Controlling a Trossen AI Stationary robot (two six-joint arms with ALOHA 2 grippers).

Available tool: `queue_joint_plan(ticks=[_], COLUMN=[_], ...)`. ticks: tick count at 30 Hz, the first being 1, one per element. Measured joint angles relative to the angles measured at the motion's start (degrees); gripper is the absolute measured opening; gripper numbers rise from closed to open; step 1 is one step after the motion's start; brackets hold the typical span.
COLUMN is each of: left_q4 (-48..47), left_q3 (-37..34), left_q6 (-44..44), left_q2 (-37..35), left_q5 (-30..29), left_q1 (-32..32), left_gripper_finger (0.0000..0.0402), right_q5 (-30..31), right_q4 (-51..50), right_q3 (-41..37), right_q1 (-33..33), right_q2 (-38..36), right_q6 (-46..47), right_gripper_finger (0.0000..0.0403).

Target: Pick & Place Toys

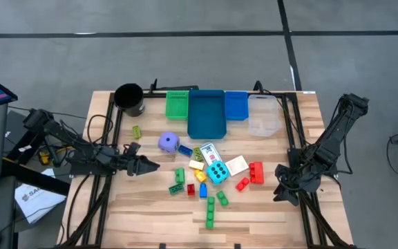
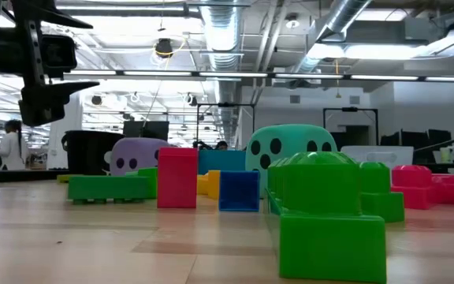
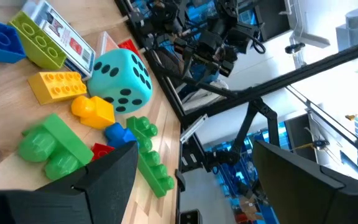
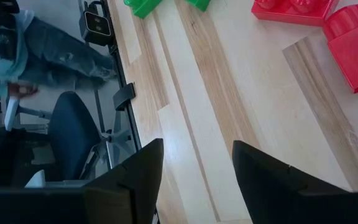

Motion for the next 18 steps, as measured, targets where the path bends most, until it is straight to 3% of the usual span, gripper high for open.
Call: queue_joint_plan(ticks=[18], left_q4=[4.24], left_q3=[0.0], left_q6=[-0.01], left_q2=[0.0], left_q5=[-1.51], left_q1=[0.03], left_gripper_finger=[0.031], right_q5=[0.02], right_q4=[-0.01], right_q3=[0.0], right_q1=[0.0], right_q2=[0.0], right_q6=[-0.01], right_gripper_finger=[0.0189])
